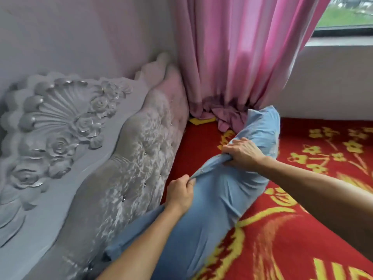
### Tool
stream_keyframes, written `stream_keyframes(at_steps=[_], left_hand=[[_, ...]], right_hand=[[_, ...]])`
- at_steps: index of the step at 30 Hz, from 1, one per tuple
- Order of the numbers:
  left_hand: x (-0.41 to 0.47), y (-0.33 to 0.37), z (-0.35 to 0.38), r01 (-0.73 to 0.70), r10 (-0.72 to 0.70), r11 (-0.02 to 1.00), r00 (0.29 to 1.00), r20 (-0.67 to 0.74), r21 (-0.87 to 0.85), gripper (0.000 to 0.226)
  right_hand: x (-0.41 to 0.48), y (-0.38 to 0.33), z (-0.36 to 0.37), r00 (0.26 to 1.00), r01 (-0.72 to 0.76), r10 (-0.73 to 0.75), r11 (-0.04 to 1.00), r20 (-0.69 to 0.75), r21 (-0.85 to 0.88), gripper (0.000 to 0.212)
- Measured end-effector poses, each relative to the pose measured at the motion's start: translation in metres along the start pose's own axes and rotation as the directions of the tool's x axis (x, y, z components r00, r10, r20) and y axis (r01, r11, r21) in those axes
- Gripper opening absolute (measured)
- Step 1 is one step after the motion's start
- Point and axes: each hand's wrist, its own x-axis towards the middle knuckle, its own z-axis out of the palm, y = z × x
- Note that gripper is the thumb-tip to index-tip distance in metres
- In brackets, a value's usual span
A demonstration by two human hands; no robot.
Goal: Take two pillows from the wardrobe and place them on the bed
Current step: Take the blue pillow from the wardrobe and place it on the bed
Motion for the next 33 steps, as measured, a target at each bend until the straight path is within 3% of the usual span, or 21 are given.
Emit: stream_keyframes(at_steps=[3, 7, 10, 13, 15, 18, 20, 22, 25, 28, 33], left_hand=[[0.058, -0.006, 0.034, 0.059, -0.06, 0.997, 0.998, -0.017, -0.045, 0.036], [0.114, -0.032, 0.083, 0.12, -0.119, 0.993, 0.992, -0.039, 0.016, 0.038], [0.152, -0.069, 0.103, 0.178, -0.162, 0.975, 0.979, -0.125, 0.136, 0.034], [0.172, -0.13, 0.111, 0.318, -0.31, 0.906, 0.948, -0.074, 0.279, 0.039], [0.174, -0.168, 0.115, 0.365, -0.385, 0.865, 0.923, -0.013, 0.345, 0.053], [0.178, -0.194, 0.127, 0.406, -0.438, 0.865, 0.898, 0.048, 0.293, 0.07], [0.181, -0.195, 0.134, 0.425, -0.45, 0.874, 0.891, 0.066, 0.236, 0.08], [0.18, -0.187, 0.134, 0.417, -0.433, 0.889, 0.9, 0.046, 0.188, 0.084], [0.17, -0.168, 0.124, 0.372, -0.369, 0.927, 0.928, -0.052, 0.052, 0.079], [0.168, -0.145, 0.113, 0.279, -0.27, 0.96, 0.946, -0.18, 0.027, 0.073], [0.204, -0.116, 0.11, 0.207, -0.244, 0.963, 0.942, -0.231, -0.175, 0.061]], right_hand=[[0.043, 0.039, 0.029, 0.997, -0.043, 0.044, 0.999, -0.063, 0.023, 0.042], [0.069, 0.049, 0.111, 0.942, -0.273, 0.306, 0.938, -0.14, 0.212, 0.044], [0.048, 0.03, 0.198, 0.875, -0.478, 0.477, 0.818, 0.086, 0.32, 0.061], [0.001, 0.001, 0.28, 0.723, -0.688, 0.55, 0.633, 0.418, 0.355, 0.071], [-0.031, -0.019, 0.324, 0.577, -0.816, 0.594, 0.451, 0.561, 0.362, 0.077], [-0.056, -0.042, 0.364, 0.3, -0.883, 0.622, -0.105, 0.723, 0.457, 0.095], [-0.054, -0.051, 0.372, 0.259, -0.738, 0.622, -0.366, 0.739, 0.567, 0.093], [-0.044, -0.055, 0.37, 0.255, -0.588, 0.655, -0.479, 0.711, 0.652, 0.082], [-0.029, -0.058, 0.349, 0.138, -0.537, 0.707, -0.535, 0.694, 0.652, 0.082], [-0.021, -0.05, 0.314, 0.022, -0.573, 0.794, -0.488, 0.608, 0.659, 0.079], [0.008, 0.008, 0.266, 0.096, -0.602, 0.901, -0.286, 0.423, 0.746, 0.076]])
